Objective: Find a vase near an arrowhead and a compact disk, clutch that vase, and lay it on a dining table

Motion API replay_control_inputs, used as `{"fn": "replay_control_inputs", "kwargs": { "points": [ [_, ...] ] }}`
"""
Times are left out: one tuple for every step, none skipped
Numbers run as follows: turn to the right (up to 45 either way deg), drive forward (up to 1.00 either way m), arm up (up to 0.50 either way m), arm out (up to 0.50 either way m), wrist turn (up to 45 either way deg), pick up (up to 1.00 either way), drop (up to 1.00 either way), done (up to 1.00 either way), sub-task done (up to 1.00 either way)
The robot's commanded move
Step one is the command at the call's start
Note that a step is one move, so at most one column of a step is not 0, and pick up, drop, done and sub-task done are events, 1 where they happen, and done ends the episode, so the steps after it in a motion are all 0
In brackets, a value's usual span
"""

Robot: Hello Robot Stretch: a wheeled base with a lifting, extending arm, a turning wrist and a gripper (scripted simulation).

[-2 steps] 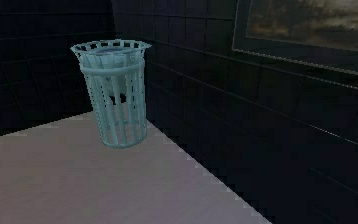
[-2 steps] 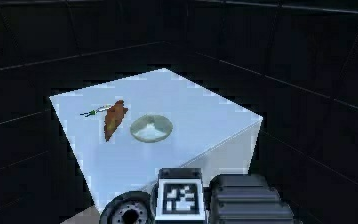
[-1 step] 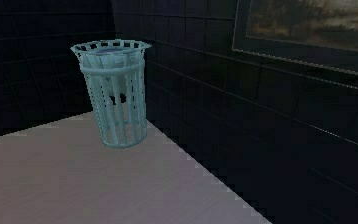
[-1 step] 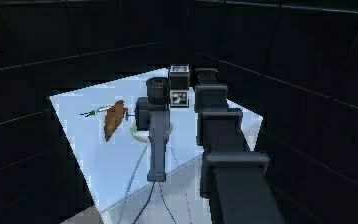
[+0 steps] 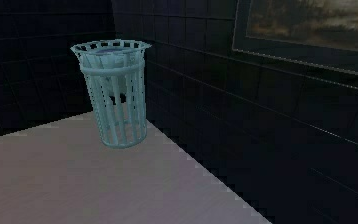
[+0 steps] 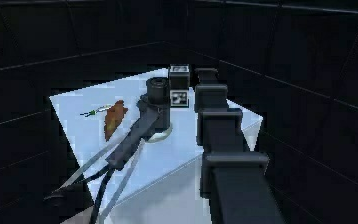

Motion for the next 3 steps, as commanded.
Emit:
{"fn": "replay_control_inputs", "kwargs": {
  "points": [
    [0.0,0.00,0.00,0.00,45.0,0.00,0.00,0.00,0.00],
    [0.0,0.00,0.00,0.00,45.0,0.00,0.00,0.00,0.00],
    [0.0,0.00,0.00,0.00,30.0,0.00,0.00,0.00,0.00]
  ]
}}
